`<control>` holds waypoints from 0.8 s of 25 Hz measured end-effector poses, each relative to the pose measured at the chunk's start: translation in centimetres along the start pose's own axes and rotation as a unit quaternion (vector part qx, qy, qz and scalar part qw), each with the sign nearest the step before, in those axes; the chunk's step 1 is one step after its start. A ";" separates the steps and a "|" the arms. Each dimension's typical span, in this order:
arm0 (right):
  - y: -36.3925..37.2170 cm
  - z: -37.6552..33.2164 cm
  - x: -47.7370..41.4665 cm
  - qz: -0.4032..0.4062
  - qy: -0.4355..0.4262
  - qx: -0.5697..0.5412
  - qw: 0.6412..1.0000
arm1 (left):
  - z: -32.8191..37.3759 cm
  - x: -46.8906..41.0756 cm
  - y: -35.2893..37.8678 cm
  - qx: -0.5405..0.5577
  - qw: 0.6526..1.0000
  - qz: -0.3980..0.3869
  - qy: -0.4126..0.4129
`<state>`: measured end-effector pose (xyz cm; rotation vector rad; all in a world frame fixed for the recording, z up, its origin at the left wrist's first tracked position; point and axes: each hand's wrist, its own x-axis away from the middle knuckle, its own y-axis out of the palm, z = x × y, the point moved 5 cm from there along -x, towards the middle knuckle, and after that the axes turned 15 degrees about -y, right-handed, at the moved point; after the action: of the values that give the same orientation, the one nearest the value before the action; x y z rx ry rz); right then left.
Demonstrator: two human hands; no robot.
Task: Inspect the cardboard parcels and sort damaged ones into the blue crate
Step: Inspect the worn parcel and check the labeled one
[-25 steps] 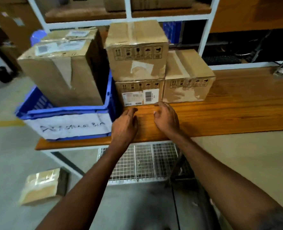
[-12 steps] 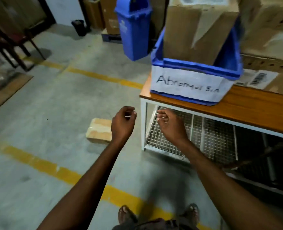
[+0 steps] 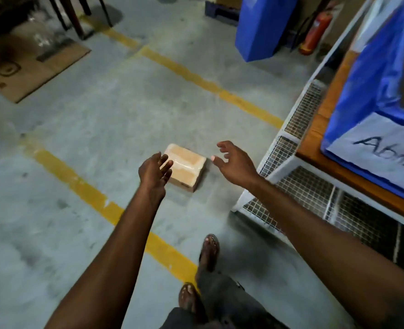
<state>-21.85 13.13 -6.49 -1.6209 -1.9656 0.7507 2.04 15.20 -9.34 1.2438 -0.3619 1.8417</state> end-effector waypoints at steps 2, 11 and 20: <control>4.2 2.3 -4.9 -0.062 0.006 0.030 0.998 | 1.1 -4.3 -1.2 0.000 1.000 0.026 -0.007; 24.8 20.2 -16.7 -0.165 0.063 0.098 0.979 | -4.4 -31.5 -3.3 -0.053 0.994 0.078 -0.061; 42.9 42.4 -28.3 -0.197 0.011 0.228 0.953 | -14.7 -59.4 -4.6 -0.139 0.986 0.042 -0.086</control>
<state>-14.25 -12.95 -67.34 -0.9293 -1.8389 0.9288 4.45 -1.78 -68.27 1.2081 -0.7500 1.6875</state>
